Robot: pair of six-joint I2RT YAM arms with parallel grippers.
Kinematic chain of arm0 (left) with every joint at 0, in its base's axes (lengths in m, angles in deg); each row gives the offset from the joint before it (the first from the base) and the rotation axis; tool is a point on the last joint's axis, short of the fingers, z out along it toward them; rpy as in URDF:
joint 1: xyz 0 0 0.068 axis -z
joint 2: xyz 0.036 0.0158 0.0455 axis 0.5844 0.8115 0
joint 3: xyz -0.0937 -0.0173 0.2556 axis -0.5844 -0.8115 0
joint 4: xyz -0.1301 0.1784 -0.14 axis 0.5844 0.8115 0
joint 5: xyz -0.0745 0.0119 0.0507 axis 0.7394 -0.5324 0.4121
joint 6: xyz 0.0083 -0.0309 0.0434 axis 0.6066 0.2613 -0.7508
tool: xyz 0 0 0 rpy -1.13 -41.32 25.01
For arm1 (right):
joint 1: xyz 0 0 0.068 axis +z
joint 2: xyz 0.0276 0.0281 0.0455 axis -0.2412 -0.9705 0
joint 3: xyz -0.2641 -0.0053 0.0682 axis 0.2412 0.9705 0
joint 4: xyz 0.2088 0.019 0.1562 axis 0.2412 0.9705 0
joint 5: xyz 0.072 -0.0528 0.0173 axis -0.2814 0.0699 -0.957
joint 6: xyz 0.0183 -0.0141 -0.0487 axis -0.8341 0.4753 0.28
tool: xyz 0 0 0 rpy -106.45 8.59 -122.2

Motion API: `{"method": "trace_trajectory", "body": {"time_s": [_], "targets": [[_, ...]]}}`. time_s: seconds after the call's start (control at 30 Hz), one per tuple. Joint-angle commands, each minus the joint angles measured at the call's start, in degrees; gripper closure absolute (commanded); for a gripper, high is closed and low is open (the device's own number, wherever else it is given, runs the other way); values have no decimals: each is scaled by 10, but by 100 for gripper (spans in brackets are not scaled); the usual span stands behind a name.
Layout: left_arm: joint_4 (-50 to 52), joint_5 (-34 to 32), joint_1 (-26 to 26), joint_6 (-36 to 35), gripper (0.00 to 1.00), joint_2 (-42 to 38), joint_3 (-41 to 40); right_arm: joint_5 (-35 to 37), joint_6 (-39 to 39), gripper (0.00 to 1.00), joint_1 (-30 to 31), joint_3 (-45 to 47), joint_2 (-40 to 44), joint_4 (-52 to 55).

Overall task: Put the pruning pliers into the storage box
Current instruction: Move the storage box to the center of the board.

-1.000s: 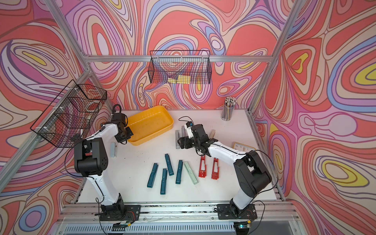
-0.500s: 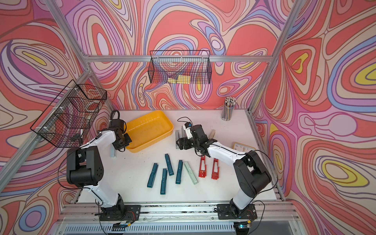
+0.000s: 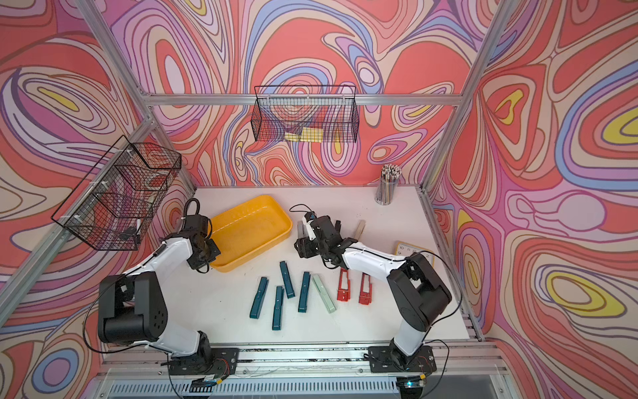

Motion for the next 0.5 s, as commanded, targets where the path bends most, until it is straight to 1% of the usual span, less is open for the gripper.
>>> {"method": "trace_trajectory", "body": {"time_s": [0.0, 0.47], "targets": [[25, -24, 1, 2, 100, -5, -10, 8, -7, 30, 7, -22, -15, 5], [43, 2, 1, 9, 100, -28, -31, 5, -21, 30, 24, 10, -5, -6]]}}
